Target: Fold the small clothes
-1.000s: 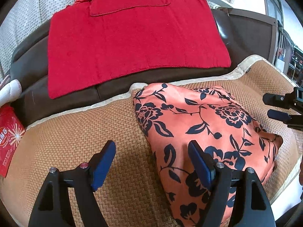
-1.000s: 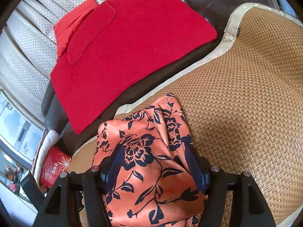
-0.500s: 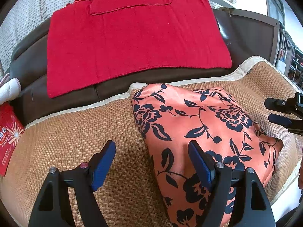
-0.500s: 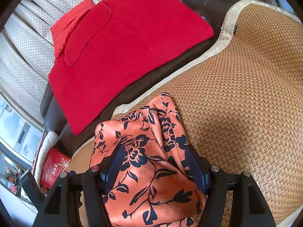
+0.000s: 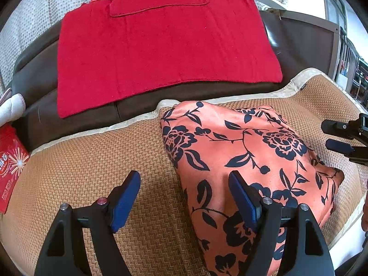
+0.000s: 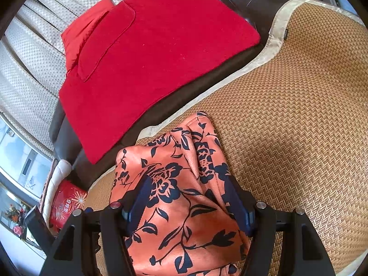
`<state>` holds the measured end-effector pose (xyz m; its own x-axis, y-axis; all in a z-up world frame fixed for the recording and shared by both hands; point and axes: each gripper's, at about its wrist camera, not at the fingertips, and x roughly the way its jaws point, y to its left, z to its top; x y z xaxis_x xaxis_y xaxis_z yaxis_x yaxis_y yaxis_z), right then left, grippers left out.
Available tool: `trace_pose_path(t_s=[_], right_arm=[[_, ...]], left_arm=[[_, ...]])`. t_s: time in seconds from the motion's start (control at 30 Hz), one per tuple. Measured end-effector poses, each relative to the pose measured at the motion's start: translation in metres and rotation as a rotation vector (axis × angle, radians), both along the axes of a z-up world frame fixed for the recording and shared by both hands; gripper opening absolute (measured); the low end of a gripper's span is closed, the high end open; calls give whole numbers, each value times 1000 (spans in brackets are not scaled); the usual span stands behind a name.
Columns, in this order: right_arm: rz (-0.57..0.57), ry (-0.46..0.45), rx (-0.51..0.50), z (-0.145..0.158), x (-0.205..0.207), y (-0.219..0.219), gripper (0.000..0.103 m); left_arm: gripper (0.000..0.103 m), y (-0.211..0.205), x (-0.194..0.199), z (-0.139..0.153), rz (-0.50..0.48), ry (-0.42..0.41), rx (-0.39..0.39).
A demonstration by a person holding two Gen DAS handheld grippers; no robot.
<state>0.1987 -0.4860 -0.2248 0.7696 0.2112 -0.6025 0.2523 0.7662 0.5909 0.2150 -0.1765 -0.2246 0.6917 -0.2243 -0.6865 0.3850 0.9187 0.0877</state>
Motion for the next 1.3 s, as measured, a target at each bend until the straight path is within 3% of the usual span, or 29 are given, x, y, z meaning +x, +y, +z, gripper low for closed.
trace_pose_path(t_s=[1.3], right_arm=[[9,0,7,-2,3,2,69]], left_arm=[[79,-3,-2,-2,-3,12,0]])
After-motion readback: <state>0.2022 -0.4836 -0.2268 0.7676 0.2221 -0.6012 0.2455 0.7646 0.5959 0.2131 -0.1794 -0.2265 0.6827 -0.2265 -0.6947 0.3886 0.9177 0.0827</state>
